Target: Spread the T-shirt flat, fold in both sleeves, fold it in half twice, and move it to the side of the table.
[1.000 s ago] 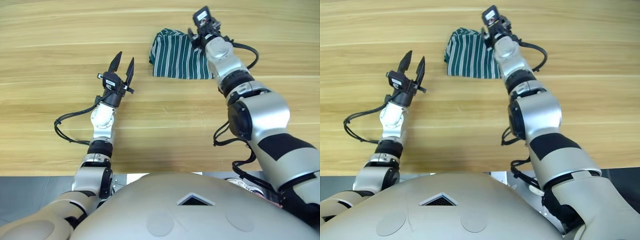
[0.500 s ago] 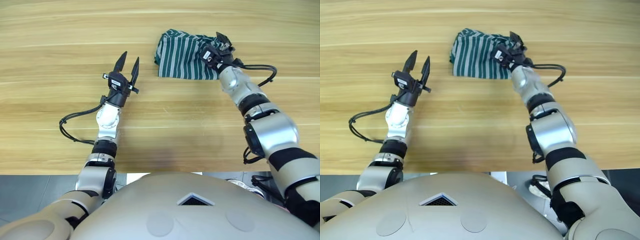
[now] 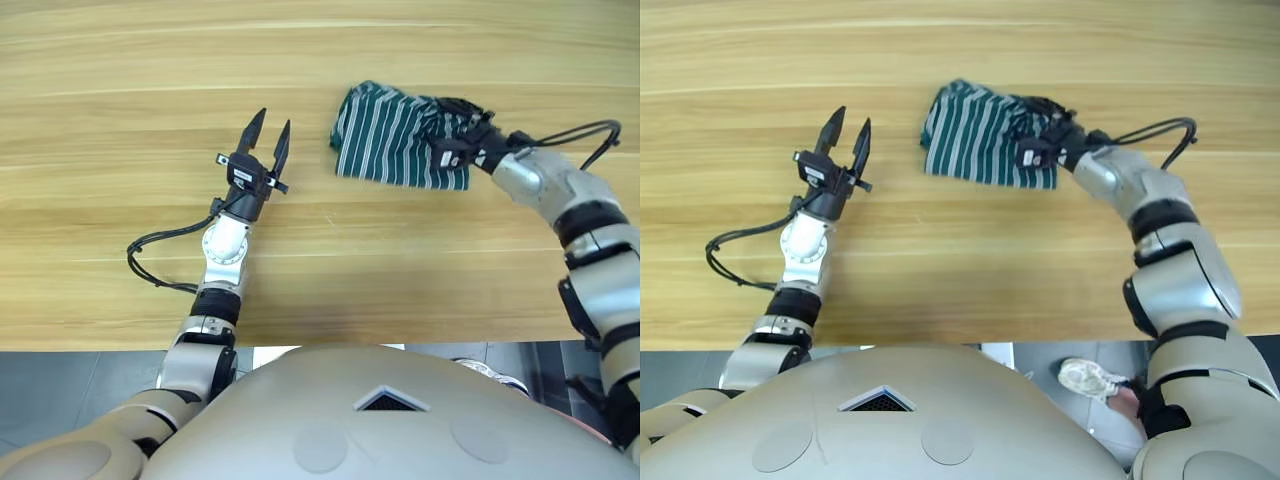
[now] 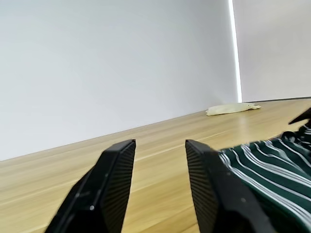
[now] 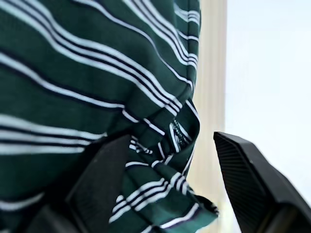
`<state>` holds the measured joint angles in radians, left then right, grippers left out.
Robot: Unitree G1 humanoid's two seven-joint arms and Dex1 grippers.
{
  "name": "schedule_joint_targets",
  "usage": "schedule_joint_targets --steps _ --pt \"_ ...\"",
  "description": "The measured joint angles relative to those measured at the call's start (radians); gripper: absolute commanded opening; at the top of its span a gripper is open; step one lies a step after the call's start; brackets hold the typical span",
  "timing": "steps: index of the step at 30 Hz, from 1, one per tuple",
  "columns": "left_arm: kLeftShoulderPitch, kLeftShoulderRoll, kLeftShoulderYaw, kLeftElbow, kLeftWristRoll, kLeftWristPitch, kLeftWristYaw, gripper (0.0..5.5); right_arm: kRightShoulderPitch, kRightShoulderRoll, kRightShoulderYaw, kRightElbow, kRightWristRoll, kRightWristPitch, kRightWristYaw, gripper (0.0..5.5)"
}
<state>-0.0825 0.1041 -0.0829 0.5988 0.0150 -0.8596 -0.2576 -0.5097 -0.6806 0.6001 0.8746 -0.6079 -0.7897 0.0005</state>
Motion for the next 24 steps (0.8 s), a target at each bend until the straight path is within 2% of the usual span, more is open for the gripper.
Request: schedule_joint_targets --steps 2,4,8,12,14,16,19,22,24 --pt "0.012 0.005 0.000 -0.017 0.000 0.000 0.000 1.90 0.134 -0.049 -0.007 -0.214 0.072 -0.014 0.046 3.16" --pt "0.036 0.008 0.001 -0.029 0.000 0.015 0.000 1.90 0.278 -0.074 -0.029 -0.441 0.070 0.066 0.073 3.16" --pt "0.058 0.014 0.004 -0.056 -0.001 0.033 0.000 1.90 0.409 -0.008 -0.117 -0.605 0.169 0.177 0.078 3.16" --pt "0.052 0.013 0.011 -0.072 -0.009 0.036 0.001 1.90 0.428 0.081 -0.204 -0.789 0.591 0.183 0.164 3.16" --pt "0.050 0.014 0.016 -0.069 -0.013 0.038 0.001 1.90 0.433 0.081 -0.196 -0.857 0.799 0.218 0.330 3.16" --pt "0.047 0.016 0.024 -0.062 -0.019 0.046 0.001 1.90 0.432 0.083 -0.139 -0.832 0.886 0.245 0.536 3.16" --pt "0.043 0.021 0.030 -0.057 -0.021 0.057 0.001 1.90 0.378 0.129 -0.073 -0.530 0.837 0.277 0.774 3.16" --pt "0.043 0.025 0.025 -0.055 -0.020 0.060 -0.009 1.90 0.276 0.182 -0.083 -0.320 0.817 0.222 0.892 3.16" --pt "0.043 0.026 0.023 -0.055 -0.020 0.061 -0.010 1.90 0.201 0.231 -0.093 -0.205 0.799 0.205 0.876 3.16"
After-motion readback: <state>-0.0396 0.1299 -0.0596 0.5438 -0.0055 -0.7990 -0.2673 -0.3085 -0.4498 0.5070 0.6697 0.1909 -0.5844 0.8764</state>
